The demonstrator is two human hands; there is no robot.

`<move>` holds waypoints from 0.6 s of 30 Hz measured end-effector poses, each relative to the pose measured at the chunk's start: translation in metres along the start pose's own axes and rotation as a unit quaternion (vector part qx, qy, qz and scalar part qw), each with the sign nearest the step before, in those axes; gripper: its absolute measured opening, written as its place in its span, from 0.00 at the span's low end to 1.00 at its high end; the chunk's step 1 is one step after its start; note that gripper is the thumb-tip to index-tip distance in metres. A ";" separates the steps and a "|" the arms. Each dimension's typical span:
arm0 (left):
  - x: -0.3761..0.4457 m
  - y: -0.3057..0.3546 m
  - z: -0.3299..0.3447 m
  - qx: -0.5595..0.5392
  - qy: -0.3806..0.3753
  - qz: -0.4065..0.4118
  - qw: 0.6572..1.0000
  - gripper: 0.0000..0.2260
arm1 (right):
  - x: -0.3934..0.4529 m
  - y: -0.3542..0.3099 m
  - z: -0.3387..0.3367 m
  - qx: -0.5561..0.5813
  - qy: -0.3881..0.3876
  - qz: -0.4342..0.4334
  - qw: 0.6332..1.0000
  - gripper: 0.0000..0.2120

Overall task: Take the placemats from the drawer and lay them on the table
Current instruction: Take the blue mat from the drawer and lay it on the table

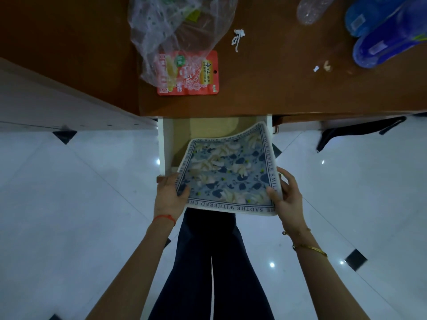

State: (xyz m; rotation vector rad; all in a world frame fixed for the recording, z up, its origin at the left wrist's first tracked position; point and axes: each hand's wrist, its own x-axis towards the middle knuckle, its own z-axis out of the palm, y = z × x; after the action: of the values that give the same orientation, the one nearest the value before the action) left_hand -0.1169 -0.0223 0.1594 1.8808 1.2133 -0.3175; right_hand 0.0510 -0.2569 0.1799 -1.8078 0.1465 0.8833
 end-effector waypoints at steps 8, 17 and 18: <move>-0.025 -0.018 -0.004 -0.111 -0.022 -0.112 0.987 0.25 | -0.016 0.017 -0.005 -0.048 -0.019 0.020 0.998 0.26; -0.004 -0.024 -0.021 -0.167 -0.142 -0.118 0.969 0.25 | -0.017 0.018 -0.001 -0.062 -0.016 0.017 0.998 0.25; -0.008 -0.022 -0.024 -0.167 -0.144 -0.110 0.969 0.25 | -0.020 0.014 -0.002 -0.060 -0.015 0.018 0.998 0.25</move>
State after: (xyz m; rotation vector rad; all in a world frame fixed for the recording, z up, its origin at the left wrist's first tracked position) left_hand -0.1443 -0.0052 0.1670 1.3636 1.1916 -0.4579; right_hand 0.0304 -0.2703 0.1818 -1.9076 0.1086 0.9622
